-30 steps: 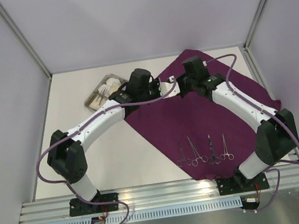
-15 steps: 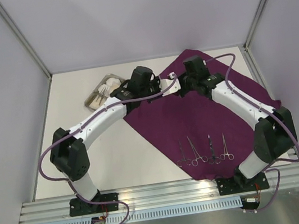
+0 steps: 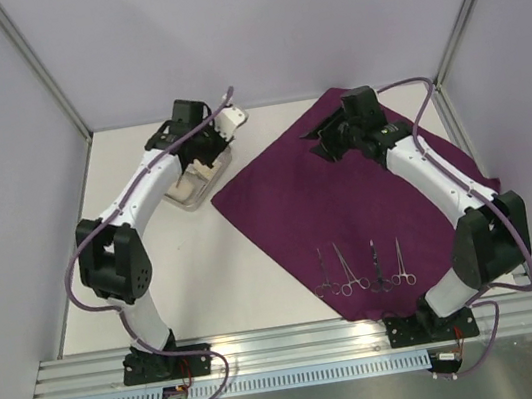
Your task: Prepare the surgical pack
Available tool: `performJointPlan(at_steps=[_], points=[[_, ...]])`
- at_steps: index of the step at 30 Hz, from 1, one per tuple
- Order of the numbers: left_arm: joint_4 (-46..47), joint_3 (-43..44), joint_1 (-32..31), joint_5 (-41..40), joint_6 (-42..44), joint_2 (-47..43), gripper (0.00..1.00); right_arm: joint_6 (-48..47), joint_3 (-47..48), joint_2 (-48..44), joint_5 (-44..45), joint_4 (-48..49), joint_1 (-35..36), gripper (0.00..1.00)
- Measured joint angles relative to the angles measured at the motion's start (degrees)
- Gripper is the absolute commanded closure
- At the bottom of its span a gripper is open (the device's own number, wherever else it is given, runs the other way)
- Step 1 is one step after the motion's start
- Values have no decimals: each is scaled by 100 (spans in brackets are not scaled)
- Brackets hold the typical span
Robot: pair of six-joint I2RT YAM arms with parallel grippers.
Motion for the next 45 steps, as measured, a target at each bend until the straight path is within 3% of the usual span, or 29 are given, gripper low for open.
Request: performJointPlan(at_steps=[8, 13, 21, 45], points=[[-201, -22, 1744, 68, -431, 68, 100, -662, 24, 4, 236, -50, -7, 55], [-103, 20, 2175, 173, -529, 452, 100, -951, 149, 142, 348, -195, -7, 55], [70, 20, 2341, 293, -529, 1200, 100, -1095, 223, 448, 426, -581, -7, 55], [372, 452, 2361, 553, -595, 1895, 100, -1095, 273, 535, 531, -667, -7, 55]])
